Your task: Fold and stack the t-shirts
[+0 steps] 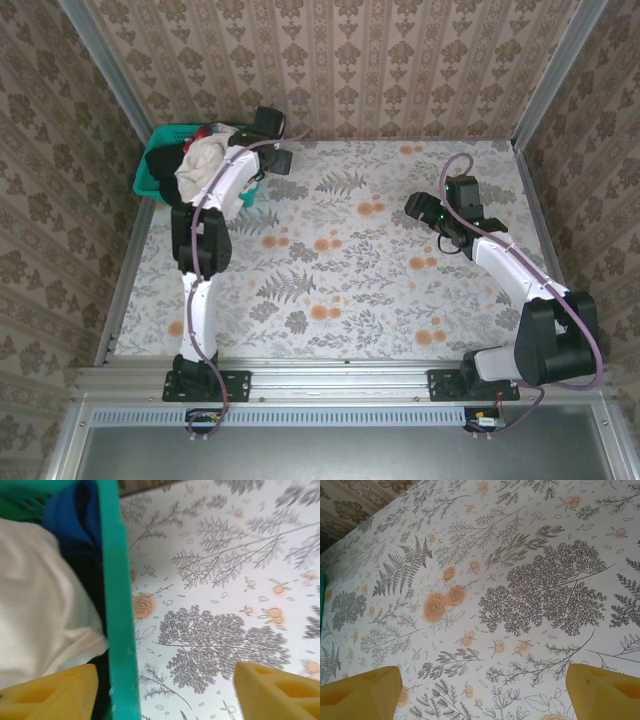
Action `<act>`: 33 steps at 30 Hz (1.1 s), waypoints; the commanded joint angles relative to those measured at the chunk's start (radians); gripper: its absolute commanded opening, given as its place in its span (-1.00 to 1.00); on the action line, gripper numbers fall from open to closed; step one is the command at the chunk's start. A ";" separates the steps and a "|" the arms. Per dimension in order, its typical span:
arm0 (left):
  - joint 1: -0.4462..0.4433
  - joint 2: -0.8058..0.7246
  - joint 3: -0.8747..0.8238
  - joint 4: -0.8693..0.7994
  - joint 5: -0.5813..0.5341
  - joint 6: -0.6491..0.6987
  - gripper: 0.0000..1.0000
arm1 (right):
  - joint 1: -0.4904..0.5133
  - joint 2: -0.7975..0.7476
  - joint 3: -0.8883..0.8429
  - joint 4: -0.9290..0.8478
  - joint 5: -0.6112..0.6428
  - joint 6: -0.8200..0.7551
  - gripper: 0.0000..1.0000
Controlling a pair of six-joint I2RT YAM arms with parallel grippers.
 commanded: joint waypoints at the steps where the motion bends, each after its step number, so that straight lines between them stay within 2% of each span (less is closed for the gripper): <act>1: 0.021 -0.187 -0.099 0.029 0.025 -0.035 0.54 | -0.006 -0.002 -0.007 0.010 0.012 -0.029 0.73; 4: 0.075 -0.296 -0.248 0.088 0.014 -0.062 0.62 | -0.006 0.002 -0.017 0.025 0.004 -0.039 0.73; 7: 0.129 -0.369 -0.372 0.124 -0.118 -0.073 0.84 | -0.006 0.011 -0.023 0.041 -0.011 -0.046 0.72; 11: 0.240 -0.374 -0.427 0.093 -0.039 -0.142 0.83 | -0.002 0.023 -0.022 0.073 -0.043 -0.039 0.70; 13: 0.254 -0.375 -0.473 0.128 -0.016 -0.140 0.85 | 0.008 0.067 -0.021 0.089 -0.060 -0.031 0.67; 16: 0.266 -0.337 -0.467 0.129 -0.050 -0.147 0.89 | 0.029 0.092 -0.006 0.086 -0.057 -0.032 0.66; 20: 0.279 -0.230 -0.352 0.086 -0.061 -0.130 0.83 | 0.046 0.104 0.000 0.078 -0.054 -0.032 0.66; 23: 0.278 -0.178 -0.271 0.034 -0.019 -0.139 0.38 | 0.054 0.104 -0.007 0.076 -0.050 -0.030 0.65; 29: 0.256 -0.238 -0.296 0.094 0.068 -0.132 -0.55 | 0.057 0.106 -0.001 0.069 -0.048 -0.033 0.65; 33: 0.248 -0.298 -0.314 0.115 0.105 -0.128 -0.89 | 0.061 0.111 0.005 0.072 -0.052 -0.034 0.65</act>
